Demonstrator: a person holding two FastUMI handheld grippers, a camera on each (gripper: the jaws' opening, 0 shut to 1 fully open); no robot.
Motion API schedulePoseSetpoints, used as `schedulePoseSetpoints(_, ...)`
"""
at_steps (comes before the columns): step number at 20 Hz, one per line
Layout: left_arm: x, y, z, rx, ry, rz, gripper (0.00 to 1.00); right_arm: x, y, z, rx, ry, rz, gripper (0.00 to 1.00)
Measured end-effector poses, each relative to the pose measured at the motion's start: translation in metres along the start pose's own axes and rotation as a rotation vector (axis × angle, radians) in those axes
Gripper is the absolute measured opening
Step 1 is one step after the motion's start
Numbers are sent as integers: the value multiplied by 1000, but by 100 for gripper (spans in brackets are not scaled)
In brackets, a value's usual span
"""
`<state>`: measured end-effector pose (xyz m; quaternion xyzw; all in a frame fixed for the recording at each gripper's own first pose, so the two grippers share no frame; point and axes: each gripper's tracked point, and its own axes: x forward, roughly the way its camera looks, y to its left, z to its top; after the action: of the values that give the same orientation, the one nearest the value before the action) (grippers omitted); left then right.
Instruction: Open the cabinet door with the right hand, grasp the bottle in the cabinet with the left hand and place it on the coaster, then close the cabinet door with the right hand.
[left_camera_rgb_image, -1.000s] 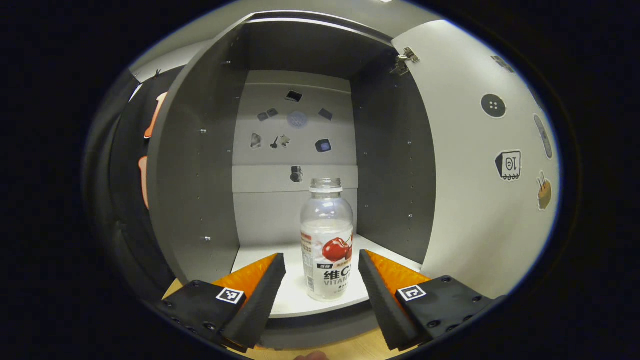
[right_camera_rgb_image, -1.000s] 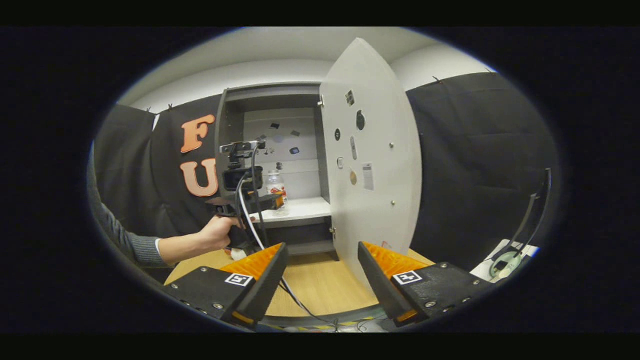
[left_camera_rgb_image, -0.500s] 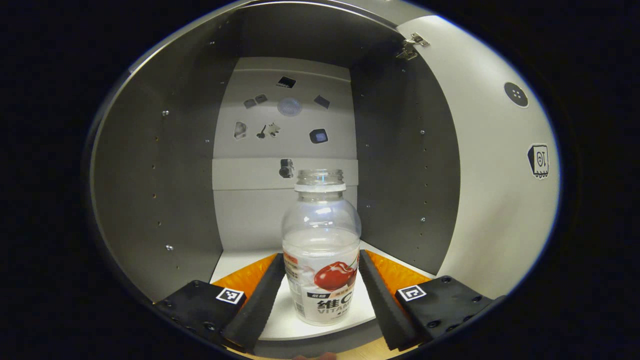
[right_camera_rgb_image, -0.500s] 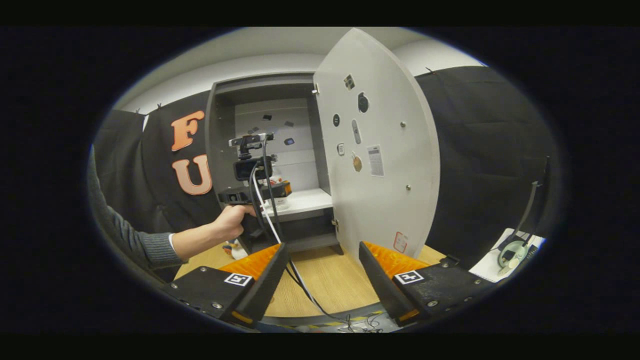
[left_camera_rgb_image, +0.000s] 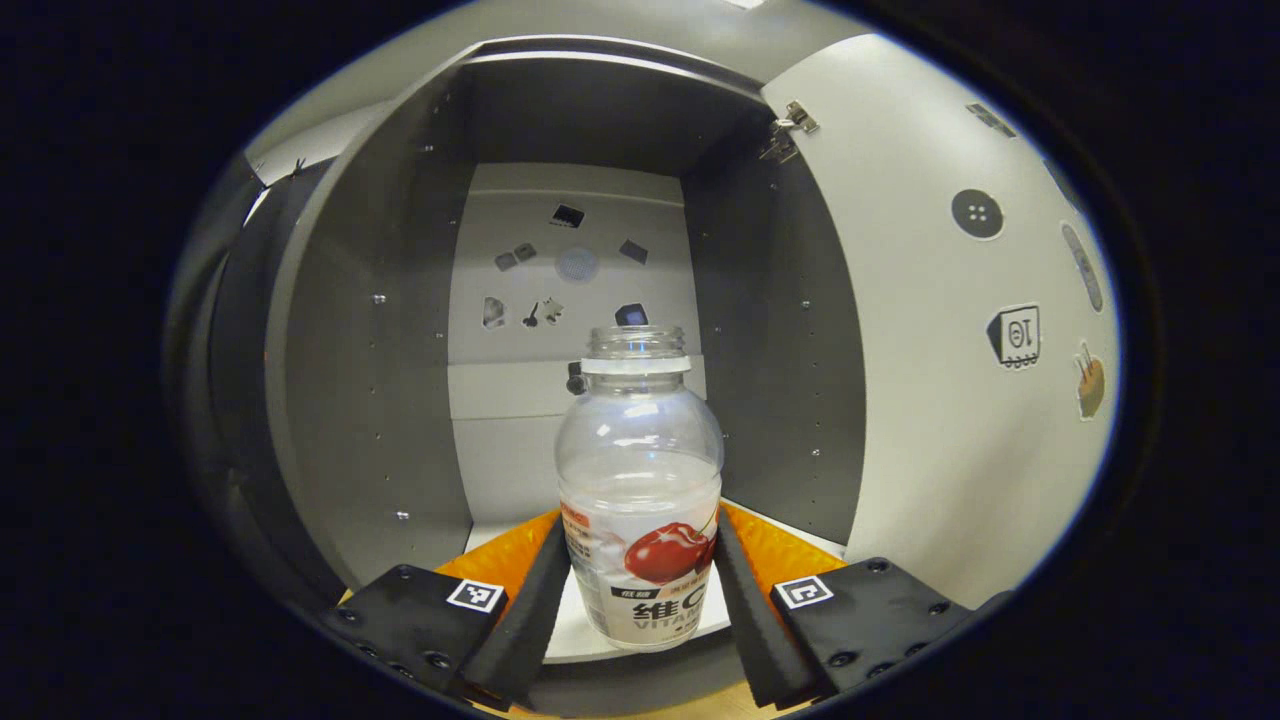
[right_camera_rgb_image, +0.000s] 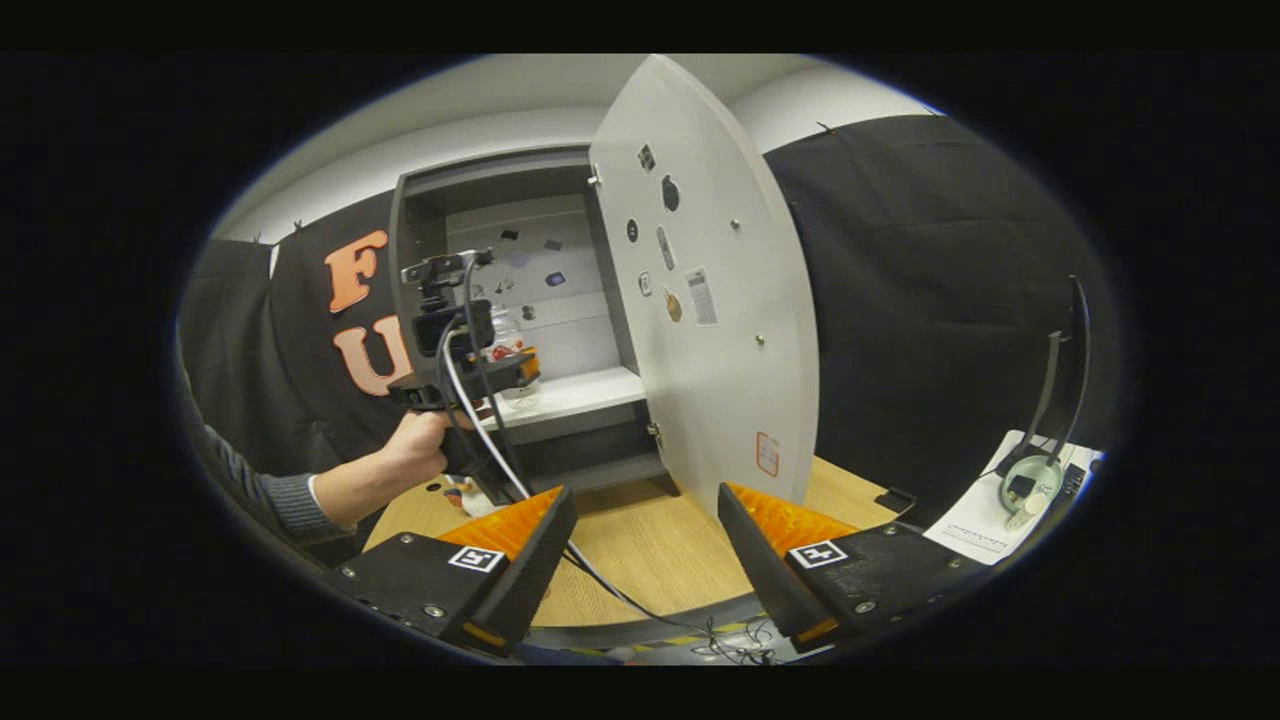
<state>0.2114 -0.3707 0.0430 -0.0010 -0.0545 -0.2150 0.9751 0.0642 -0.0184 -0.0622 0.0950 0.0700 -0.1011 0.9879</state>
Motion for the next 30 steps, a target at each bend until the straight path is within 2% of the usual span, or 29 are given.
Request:
schedulePoseSetpoints(5,-74,7,-25,-16,26,20,84,-22,-12,-5,-2,17,28,88)
schedulePoseSetpoints(8,-114,21,-48,-29,51,69,83,-32,-17,-4,-16,15,46,88)
schedulePoseSetpoints(14,-186,40,-120,6,103,150,84,-48,-20,-18,-18,63,94,89)
schedulePoseSetpoints(18,-228,34,-183,-4,156,169,84,-56,-32,-38,-48,133,84,90)
schedulePoseSetpoints(23,-258,29,-257,-11,219,186,83,-61,-41,-58,-41,214,77,90)
schedulePoseSetpoints(30,-272,38,-332,-49,295,246,83,-61,-41,-99,-68,341,78,90)
